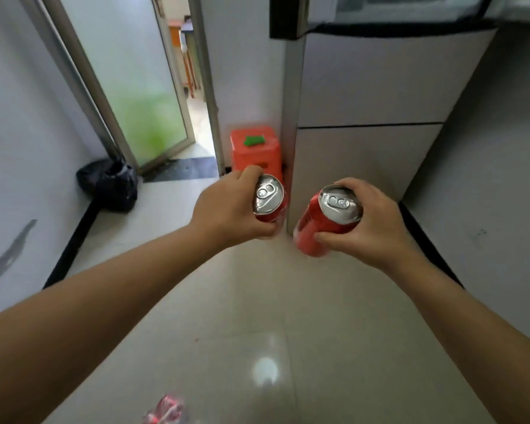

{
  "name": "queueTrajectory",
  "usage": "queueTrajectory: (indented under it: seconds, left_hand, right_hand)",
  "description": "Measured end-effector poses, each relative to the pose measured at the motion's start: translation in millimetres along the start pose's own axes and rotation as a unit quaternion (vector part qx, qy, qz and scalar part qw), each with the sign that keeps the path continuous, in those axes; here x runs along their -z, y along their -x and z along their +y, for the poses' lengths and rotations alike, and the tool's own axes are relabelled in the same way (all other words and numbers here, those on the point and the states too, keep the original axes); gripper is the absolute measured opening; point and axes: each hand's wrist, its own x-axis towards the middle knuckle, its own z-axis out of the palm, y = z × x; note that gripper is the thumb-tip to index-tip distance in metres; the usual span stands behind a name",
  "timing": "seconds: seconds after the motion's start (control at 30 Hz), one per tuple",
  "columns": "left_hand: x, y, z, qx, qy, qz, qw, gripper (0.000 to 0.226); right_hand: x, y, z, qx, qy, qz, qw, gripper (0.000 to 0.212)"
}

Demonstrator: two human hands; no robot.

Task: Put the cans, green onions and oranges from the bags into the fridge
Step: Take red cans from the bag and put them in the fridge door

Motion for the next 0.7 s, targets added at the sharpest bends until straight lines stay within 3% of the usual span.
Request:
queueTrajectory:
  seconds: [0.13,0.37,0.53,0.7]
  left_hand:
    - [43.4,-89.9,48.2,-0.035,0.007,0.082,0.996,0.071]
    - [81.0,-241.5,104.9,-0.097,0.037,0.136,0.985,0.072]
    - [100.6,-342.0,141.5,-0.127,0.04,0.177,0.975,0.07]
    - [109.0,-423.1,178.7,-0.138,0.06,0.273,0.95,0.073]
  right_hand:
    - [70.7,-76.5,3.0,0.016,-0.012,0.08,0.997,0.062]
    - [162.8,-215.5,29.8,0.046,0.002,0.15,0.988,0.062]
    - [220.2,-306.6,47.8,0.066,0.005,0.207,0.976,0.064]
    - [255.1,-389.5,81.1,0.13,-0.017,0.265,0.955,0.065]
